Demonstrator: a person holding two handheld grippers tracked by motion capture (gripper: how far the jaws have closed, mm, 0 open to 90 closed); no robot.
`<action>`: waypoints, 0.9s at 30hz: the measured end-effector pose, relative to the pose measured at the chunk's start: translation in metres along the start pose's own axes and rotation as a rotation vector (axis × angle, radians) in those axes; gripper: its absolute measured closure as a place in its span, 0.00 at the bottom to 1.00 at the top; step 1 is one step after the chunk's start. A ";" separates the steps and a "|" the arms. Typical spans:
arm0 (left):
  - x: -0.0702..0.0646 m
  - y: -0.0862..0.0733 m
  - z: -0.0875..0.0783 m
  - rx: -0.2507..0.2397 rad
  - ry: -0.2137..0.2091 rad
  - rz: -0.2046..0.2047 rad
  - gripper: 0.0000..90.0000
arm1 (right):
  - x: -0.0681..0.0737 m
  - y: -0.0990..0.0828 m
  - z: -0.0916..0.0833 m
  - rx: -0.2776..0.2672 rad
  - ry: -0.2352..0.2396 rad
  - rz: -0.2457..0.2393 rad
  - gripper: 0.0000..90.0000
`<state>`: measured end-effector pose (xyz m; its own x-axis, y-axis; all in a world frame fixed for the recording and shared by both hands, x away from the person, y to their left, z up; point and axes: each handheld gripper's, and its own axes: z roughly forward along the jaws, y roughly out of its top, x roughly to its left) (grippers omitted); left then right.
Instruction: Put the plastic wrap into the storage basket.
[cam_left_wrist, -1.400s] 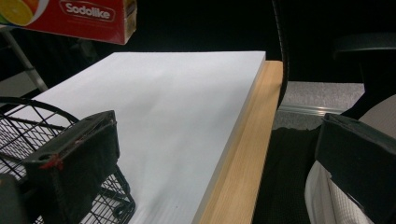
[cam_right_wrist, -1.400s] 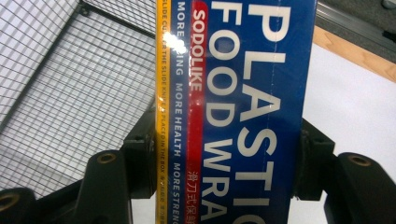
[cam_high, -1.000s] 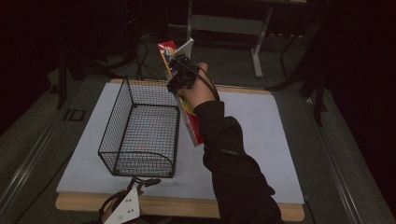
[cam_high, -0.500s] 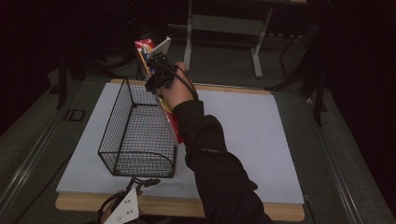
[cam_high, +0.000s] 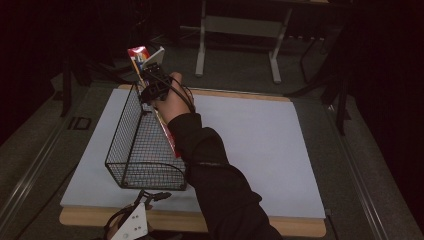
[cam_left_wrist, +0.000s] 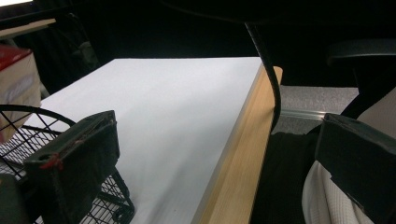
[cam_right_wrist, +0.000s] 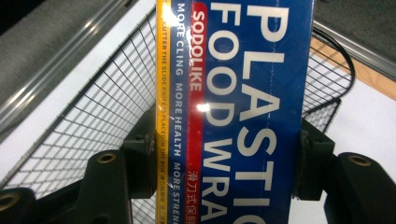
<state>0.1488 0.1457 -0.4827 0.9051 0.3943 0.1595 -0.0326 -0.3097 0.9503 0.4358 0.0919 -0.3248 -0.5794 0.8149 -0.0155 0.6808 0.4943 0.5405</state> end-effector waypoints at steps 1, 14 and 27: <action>0.000 0.000 0.000 0.000 0.000 0.001 0.00 | 0.002 0.000 0.001 -0.003 0.003 0.004 0.44; 0.000 -0.001 0.000 0.003 -0.007 -0.001 0.00 | 0.018 -0.014 0.023 -0.013 0.046 -0.008 0.44; 0.000 -0.001 0.001 0.007 -0.010 -0.002 0.00 | 0.019 -0.035 0.048 0.028 0.075 0.004 0.44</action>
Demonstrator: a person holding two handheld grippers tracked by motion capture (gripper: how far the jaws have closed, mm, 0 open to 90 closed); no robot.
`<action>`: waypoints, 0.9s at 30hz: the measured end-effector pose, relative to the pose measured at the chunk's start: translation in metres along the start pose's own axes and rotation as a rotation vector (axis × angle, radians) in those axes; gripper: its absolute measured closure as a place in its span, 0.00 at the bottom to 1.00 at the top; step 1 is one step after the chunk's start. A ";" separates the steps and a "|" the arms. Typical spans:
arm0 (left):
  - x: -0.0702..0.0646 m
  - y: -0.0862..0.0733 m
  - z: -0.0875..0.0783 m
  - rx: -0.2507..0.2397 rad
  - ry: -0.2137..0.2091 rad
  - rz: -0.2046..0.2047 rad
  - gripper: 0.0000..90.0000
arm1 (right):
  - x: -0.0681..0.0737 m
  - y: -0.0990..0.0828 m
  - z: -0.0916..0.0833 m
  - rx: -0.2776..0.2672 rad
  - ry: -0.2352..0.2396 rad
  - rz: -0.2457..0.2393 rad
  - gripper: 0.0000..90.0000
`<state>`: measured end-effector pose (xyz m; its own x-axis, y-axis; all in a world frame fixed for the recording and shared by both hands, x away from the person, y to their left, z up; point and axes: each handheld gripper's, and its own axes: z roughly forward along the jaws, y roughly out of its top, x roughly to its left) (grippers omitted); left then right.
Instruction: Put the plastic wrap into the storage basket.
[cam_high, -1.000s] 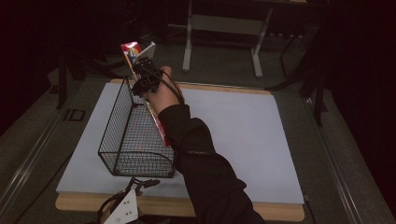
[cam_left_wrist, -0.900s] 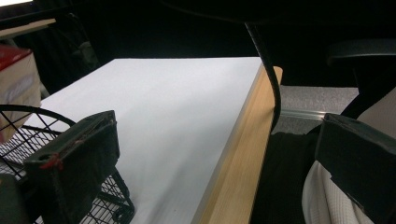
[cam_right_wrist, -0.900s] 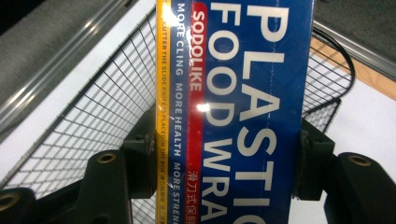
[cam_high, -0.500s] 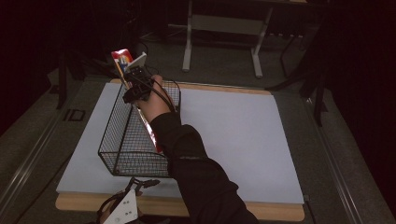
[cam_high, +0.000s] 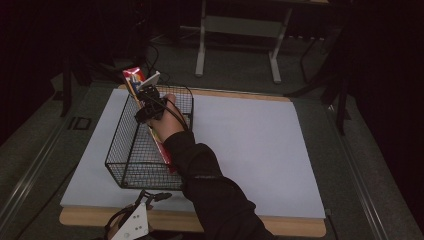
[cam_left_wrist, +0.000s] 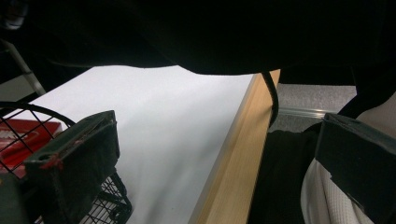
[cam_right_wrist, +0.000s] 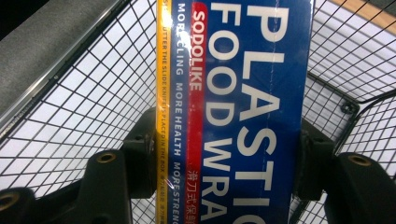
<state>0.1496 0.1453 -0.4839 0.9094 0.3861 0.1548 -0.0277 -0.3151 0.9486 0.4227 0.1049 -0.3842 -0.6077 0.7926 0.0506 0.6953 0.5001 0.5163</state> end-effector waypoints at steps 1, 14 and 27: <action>0.000 0.000 0.000 -0.002 0.000 -0.001 0.00 | 0.000 -0.001 0.001 0.001 -0.003 0.002 0.44; 0.000 0.000 0.000 0.001 -0.001 0.004 0.00 | 0.001 -0.005 0.011 -0.008 0.004 -0.007 0.43; 0.000 0.000 0.001 0.006 -0.002 0.003 0.00 | -0.003 -0.015 0.023 0.033 -0.004 -0.016 0.43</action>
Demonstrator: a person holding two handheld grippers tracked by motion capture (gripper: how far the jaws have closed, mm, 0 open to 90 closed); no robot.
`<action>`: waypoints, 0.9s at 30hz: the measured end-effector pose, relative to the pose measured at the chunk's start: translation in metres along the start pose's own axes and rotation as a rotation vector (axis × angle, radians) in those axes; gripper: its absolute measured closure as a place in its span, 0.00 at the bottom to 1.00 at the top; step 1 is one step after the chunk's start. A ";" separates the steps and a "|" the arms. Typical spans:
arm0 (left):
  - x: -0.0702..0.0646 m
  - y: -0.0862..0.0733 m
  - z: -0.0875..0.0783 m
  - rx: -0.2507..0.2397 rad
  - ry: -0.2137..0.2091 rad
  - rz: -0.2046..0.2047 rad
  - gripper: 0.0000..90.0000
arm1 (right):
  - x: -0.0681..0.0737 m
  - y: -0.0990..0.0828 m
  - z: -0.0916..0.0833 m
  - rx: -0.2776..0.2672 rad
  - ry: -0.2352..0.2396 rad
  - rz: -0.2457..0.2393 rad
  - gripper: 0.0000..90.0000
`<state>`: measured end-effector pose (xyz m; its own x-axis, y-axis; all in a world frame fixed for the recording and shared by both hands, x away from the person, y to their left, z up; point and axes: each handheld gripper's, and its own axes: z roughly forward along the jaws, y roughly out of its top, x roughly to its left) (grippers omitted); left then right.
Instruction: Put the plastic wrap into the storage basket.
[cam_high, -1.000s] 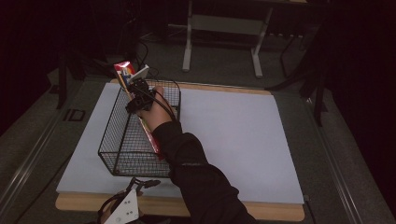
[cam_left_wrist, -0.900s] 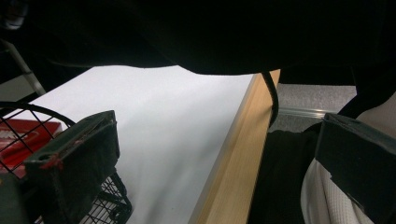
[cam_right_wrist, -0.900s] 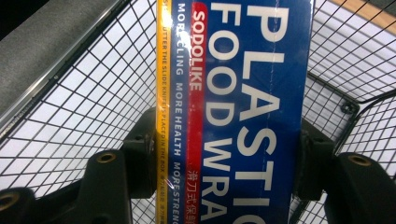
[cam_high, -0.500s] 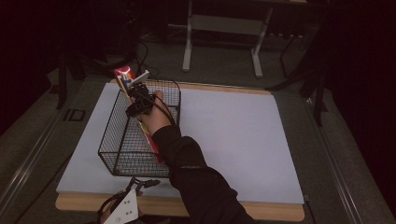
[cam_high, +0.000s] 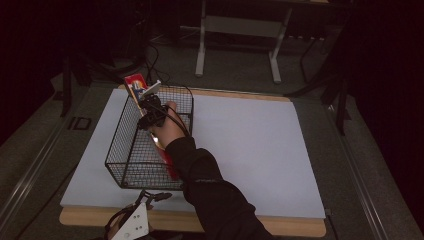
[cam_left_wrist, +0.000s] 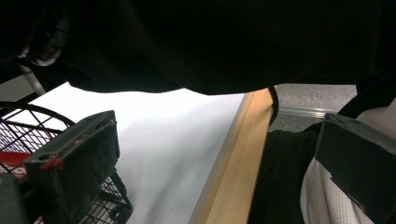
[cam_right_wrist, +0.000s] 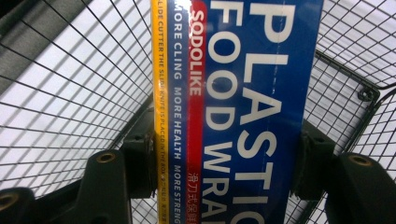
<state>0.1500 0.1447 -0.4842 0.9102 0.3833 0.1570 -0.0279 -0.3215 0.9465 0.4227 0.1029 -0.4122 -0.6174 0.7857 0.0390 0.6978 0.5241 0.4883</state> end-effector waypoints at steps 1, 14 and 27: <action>0.000 0.000 0.000 0.001 0.000 0.000 0.00 | 0.000 -0.001 0.001 0.003 -0.002 0.001 0.43; 0.000 0.000 0.000 0.003 -0.001 0.000 0.00 | -0.009 -0.006 0.009 0.018 -0.008 0.056 0.43; 0.001 0.000 0.001 0.004 -0.003 0.000 0.00 | -0.009 -0.004 0.020 0.038 -0.027 0.061 0.43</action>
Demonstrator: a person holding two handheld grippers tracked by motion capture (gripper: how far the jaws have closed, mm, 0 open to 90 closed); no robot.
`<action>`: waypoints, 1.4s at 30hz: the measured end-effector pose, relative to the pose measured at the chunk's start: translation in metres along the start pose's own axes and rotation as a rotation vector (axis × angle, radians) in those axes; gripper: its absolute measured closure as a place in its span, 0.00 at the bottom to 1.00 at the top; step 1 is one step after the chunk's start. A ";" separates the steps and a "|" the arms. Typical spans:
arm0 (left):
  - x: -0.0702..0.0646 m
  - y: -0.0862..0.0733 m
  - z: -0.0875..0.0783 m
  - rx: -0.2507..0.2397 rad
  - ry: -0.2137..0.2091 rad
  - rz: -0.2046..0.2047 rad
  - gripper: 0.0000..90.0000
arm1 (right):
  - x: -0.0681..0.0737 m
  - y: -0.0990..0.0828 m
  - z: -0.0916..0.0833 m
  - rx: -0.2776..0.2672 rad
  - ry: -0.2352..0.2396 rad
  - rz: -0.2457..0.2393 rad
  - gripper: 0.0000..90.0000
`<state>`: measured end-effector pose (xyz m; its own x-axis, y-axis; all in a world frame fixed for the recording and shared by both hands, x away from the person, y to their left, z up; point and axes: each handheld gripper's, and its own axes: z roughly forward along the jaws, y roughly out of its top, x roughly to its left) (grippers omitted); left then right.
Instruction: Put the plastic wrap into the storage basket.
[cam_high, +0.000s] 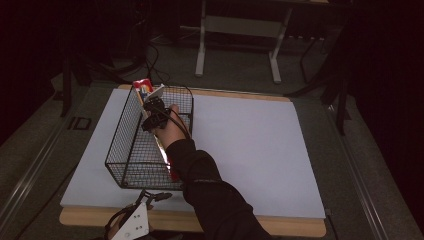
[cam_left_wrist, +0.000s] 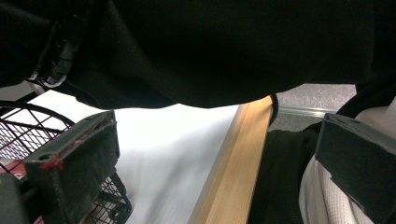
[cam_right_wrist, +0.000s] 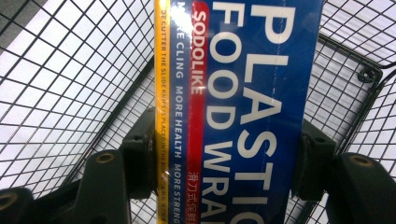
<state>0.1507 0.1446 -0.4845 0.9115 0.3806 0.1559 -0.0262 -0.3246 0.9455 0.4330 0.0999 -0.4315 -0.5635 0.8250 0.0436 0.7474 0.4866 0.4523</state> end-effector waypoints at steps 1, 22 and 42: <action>0.000 0.000 0.000 0.000 0.000 0.001 0.00 | 0.000 0.000 0.000 0.001 -0.001 -0.002 0.43; 0.000 0.000 0.002 0.007 -0.004 0.000 0.00 | -0.013 -0.006 -0.028 -0.088 0.057 -0.059 0.17; 0.000 -0.001 0.007 0.027 -0.005 0.000 0.00 | -0.069 -0.046 -0.085 -0.214 0.055 -0.082 0.16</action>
<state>0.1532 0.1393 -0.4877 0.9134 0.3765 0.1550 -0.0158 -0.3476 0.9375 0.4079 -0.0041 -0.3799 -0.6419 0.7655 0.0447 0.6102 0.4747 0.6343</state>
